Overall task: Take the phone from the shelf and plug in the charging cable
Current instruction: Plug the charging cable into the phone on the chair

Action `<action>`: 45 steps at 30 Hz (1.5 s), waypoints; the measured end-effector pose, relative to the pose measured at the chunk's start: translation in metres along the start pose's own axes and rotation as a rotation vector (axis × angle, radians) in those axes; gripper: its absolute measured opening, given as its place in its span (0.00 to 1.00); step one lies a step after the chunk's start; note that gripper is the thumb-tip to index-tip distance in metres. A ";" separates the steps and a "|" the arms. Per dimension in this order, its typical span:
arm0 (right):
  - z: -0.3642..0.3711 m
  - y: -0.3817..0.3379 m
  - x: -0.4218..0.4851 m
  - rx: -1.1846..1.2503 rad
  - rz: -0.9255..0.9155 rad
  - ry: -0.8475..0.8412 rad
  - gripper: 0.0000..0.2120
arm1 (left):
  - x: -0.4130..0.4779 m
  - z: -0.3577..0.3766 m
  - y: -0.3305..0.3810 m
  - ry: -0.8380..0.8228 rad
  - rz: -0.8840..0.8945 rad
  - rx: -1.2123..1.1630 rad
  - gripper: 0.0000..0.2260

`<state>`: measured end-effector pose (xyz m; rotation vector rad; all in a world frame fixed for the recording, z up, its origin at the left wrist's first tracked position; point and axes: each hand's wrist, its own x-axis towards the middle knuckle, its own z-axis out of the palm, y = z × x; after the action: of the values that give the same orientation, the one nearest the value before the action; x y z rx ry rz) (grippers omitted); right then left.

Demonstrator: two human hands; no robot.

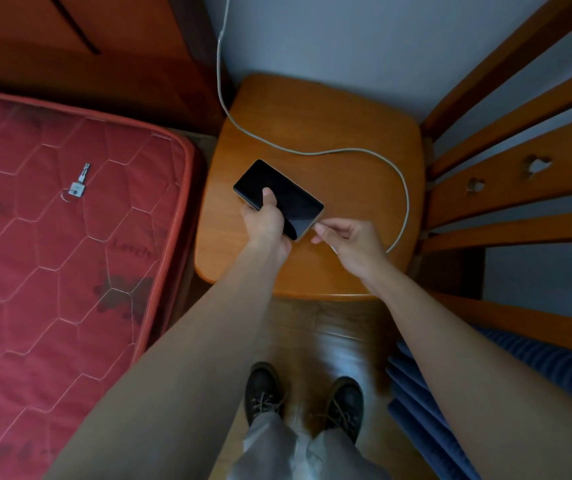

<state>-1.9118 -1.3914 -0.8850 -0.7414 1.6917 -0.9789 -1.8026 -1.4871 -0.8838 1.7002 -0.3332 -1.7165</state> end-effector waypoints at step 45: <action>0.023 0.019 0.022 -0.516 0.017 0.150 0.26 | 0.023 -0.013 0.001 -0.019 0.268 1.195 0.26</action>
<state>-1.8976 -1.4070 -0.9154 -1.0013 2.1112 -0.5949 -1.7881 -1.4983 -0.9025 2.2245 -1.7661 -1.3586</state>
